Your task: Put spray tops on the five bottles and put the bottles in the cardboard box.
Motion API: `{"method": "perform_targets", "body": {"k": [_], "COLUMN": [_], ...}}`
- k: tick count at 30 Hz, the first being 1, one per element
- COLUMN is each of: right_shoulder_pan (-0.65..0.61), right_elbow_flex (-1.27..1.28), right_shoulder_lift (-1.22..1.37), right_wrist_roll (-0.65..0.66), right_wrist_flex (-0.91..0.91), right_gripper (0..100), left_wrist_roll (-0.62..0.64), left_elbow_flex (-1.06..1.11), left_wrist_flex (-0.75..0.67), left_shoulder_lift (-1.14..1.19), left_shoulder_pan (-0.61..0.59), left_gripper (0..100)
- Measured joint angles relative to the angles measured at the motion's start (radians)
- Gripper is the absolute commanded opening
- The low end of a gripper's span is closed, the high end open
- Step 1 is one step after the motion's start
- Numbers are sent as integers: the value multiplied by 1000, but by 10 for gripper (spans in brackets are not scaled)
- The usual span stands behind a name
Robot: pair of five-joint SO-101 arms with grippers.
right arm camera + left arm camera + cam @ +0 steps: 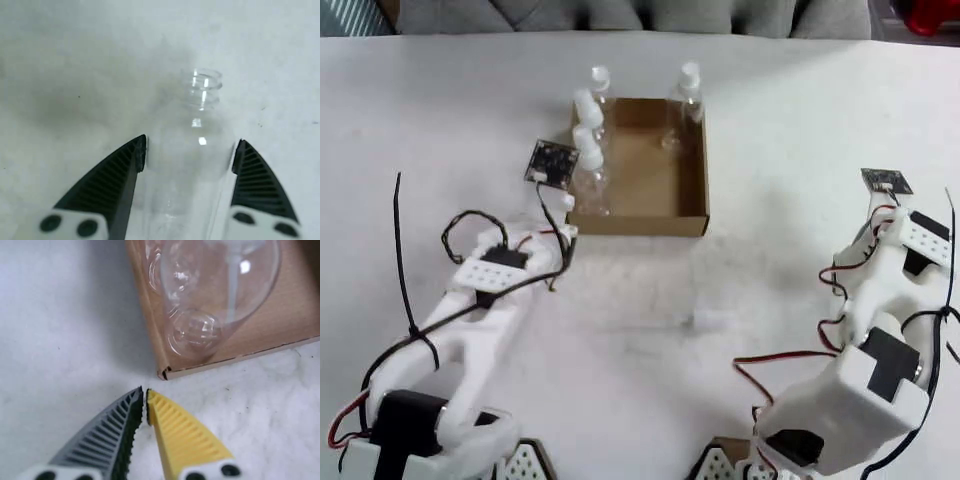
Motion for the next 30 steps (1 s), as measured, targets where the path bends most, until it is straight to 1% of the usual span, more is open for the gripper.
{"method": "perform_targets", "body": {"k": [5,11,16,21,26,30], "right_shoulder_pan": [34,41,55,57,57,57], "right_elbow_flex": [-41,-58,-63,-115,-132,-132], "right_shoulder_lift": [6,15,15,2,-75,-138], "right_wrist_roll": [6,77,86,92,92,92], "right_wrist_flex": [0,0,25,160,267,330], "right_gripper": [93,20,17,17,17,17], "left_wrist_roll": [0,0,0,0,0,0], "left_elbow_flex": [0,0,0,0,0,0], "left_wrist_flex": [0,0,0,11,86,201], "left_shoulder_lift": [0,0,0,0,-86,-218], "left_shoulder_pan": [0,0,0,0,0,0], "left_gripper": [24,24,24,24,24,24]}}
